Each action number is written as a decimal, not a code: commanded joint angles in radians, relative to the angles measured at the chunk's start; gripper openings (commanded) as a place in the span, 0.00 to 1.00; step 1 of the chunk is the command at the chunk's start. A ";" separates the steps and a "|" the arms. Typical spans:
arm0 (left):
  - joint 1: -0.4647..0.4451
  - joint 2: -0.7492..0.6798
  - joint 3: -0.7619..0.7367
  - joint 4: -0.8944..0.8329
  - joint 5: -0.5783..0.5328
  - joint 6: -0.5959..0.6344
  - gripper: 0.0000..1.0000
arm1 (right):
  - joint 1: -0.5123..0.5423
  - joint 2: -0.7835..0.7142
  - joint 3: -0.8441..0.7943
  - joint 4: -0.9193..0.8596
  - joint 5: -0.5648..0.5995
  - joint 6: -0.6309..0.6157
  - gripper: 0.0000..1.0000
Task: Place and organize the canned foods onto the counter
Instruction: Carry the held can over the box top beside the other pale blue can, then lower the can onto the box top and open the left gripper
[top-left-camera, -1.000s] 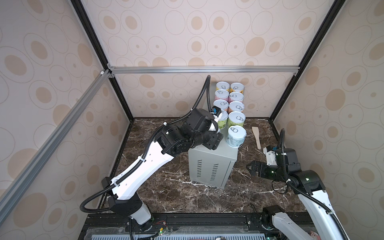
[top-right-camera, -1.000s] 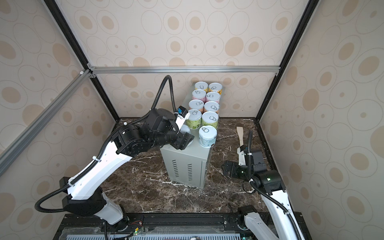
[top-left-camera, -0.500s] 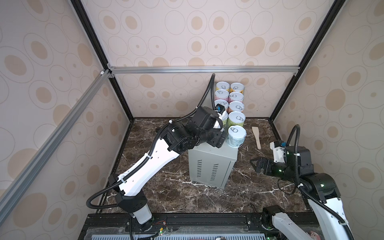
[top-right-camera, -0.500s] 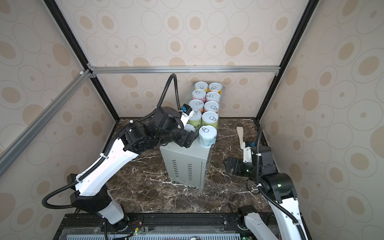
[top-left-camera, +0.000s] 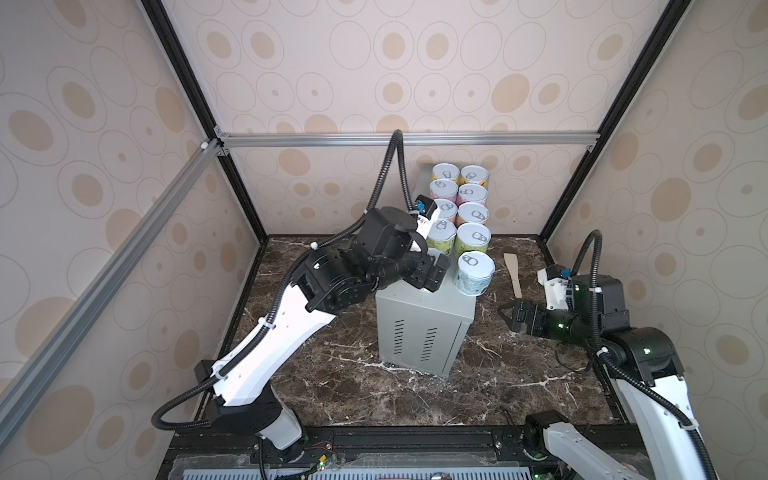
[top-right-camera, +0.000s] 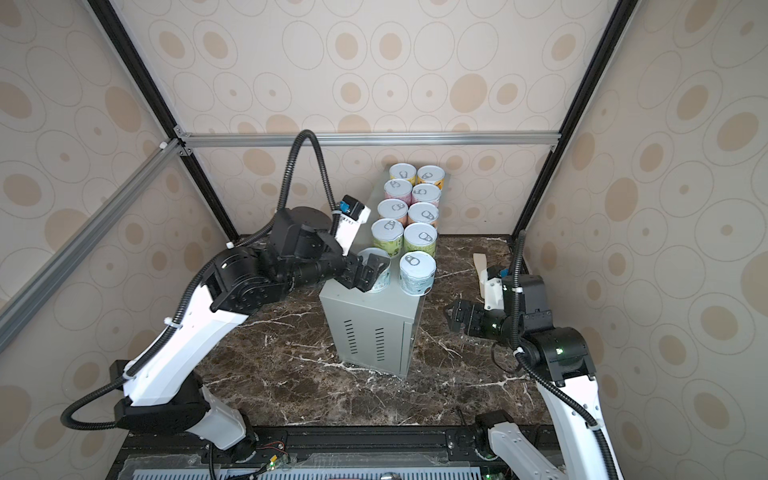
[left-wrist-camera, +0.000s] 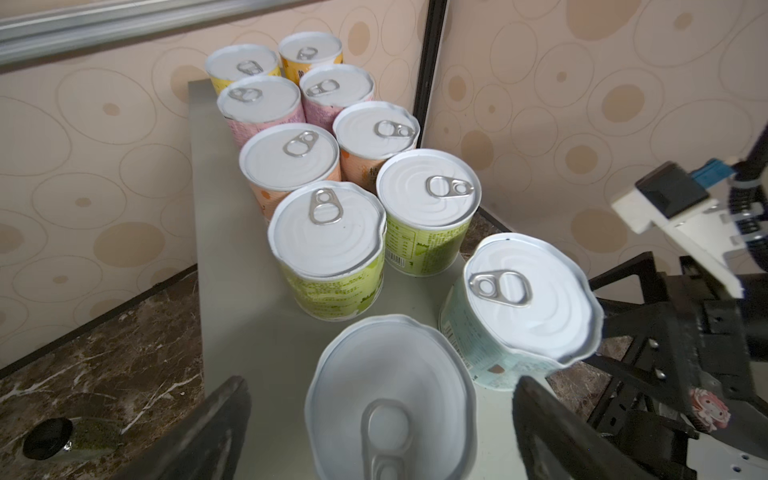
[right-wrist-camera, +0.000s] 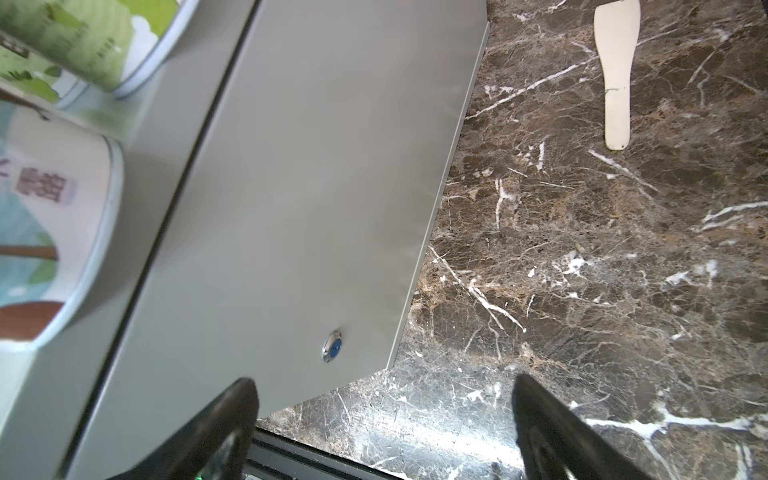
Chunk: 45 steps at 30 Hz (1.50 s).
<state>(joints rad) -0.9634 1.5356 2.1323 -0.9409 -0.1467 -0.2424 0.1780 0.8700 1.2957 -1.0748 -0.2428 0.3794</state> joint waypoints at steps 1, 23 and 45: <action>-0.010 -0.088 -0.044 0.039 -0.026 -0.018 0.91 | -0.002 0.023 0.046 0.012 -0.034 0.013 0.95; -0.008 -0.235 -0.493 0.223 -0.084 -0.052 0.58 | 0.064 0.177 0.182 0.050 -0.033 0.037 0.92; -0.005 -0.219 -0.509 0.273 -0.080 -0.069 0.57 | 0.083 0.216 0.234 0.022 0.071 0.004 0.95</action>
<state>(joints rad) -0.9646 1.3499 1.6196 -0.6865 -0.2085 -0.2955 0.2569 1.1015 1.4948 -1.0172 -0.2287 0.4091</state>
